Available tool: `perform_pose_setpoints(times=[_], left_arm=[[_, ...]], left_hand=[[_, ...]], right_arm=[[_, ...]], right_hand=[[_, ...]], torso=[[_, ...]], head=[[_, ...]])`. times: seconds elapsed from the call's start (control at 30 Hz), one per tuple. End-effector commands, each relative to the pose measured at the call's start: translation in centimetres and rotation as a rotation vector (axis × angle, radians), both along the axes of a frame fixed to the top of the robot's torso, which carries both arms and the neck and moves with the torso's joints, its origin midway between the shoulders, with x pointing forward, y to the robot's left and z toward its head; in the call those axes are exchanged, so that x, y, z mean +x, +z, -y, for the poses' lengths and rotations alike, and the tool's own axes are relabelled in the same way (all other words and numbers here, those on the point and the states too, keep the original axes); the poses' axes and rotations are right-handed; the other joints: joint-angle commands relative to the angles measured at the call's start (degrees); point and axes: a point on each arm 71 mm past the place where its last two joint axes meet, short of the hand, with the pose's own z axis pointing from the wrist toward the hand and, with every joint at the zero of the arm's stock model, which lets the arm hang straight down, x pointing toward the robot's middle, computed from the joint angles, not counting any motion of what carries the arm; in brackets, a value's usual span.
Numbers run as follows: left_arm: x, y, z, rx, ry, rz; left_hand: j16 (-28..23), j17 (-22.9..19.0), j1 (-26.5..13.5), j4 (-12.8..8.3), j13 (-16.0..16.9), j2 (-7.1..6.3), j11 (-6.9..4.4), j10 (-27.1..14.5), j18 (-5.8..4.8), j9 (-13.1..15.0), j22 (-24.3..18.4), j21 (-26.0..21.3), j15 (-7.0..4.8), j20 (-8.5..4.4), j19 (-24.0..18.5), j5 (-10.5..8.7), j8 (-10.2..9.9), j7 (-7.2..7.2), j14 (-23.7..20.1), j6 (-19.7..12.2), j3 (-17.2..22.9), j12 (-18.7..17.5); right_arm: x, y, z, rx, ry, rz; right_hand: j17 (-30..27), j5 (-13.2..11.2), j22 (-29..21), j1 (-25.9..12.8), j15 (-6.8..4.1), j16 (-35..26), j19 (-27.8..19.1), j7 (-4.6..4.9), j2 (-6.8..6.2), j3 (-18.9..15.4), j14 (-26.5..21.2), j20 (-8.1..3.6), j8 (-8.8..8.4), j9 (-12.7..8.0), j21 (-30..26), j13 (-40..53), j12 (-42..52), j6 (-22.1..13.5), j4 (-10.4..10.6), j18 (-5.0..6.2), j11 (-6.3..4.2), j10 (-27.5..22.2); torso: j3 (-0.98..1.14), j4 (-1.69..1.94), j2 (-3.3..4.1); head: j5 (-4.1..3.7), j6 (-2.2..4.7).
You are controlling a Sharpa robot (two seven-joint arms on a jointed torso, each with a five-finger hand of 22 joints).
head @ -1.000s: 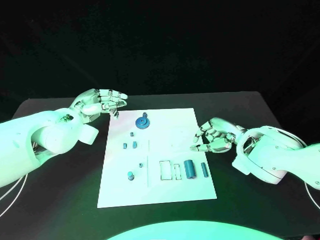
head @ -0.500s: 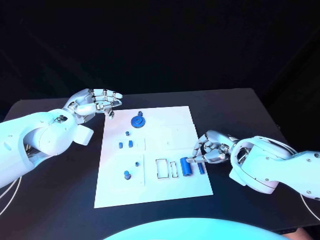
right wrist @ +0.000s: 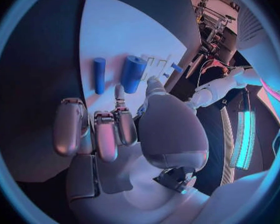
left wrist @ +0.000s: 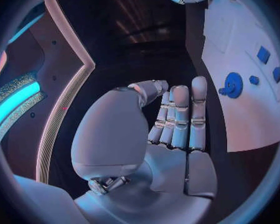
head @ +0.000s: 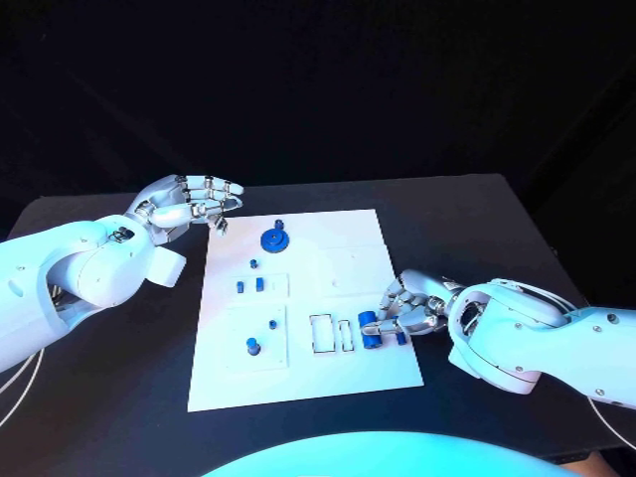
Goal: Assemble the parts on the task board
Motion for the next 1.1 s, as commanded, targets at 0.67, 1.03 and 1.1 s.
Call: perform_pose_setpoints(times=[0.67,1.03,1.1], left_arm=[[-0.1,0.1,0.0,-0.012,-0.009,-0.002],[0.0,0.0,0.0,-0.011,-0.008,-0.003],[0.0,0.0,0.0,-0.010,-0.009,-0.004]], left_hand=[[0.3,0.1,-0.7,0.3,-0.1,0.02,0.00,-0.5,0.97,-0.1,-0.1,0.1,0.20,0.15,-0.1,0.25,0.2,1.95,0.1,-0.4,0.2,0.4],[0.3,0.1,-0.7,0.3,-0.1,0.02,0.00,-0.5,0.97,-0.1,-0.1,0.1,0.20,0.15,-0.1,0.25,0.2,1.95,0.1,-0.4,0.2,0.4],[0.3,0.1,-0.7,0.3,-0.1,0.02,0.00,-0.5,0.97,-0.1,-0.1,0.1,0.20,0.15,-0.1,0.25,0.2,1.95,0.1,-0.4,0.2,0.4]], right_arm=[[0.1,-2.0,-1.3,-0.122,0.056,-0.007],[-0.1,-1.3,-1.3,0.002,-0.023,-0.013],[-0.1,-1.0,-1.5,0.033,-0.036,-0.029]], right_hand=[[9.4,0.3,11.0,0.7,-1.09,0.6,1.6,-0.74,0.75,-0.1,5.0,-0.71,2.04,0.8,1.2,4.2,0.5,1.5,-0.1,-1.27,-1.09,1.1],[10.3,0.0,11.3,4.9,-1.74,0.8,2.0,-1.60,3.82,0.6,5.1,-1.28,3.71,1.6,2.4,5.8,1.3,2.6,-0.5,-1.48,-1.86,2.2],[10.1,0.0,11.2,6.5,-1.88,0.8,1.9,-1.75,4.26,0.7,5.1,-1.43,3.92,1.7,2.2,5.8,1.2,2.6,-0.7,-1.44,-2.01,2.2]], torso=[[-0.03,0.02,-0.04],[-0.03,0.05,-0.09],[-0.03,0.05,-0.09]], head=[[0.39,-0.40],[0.55,-0.27],[0.55,-0.27]])
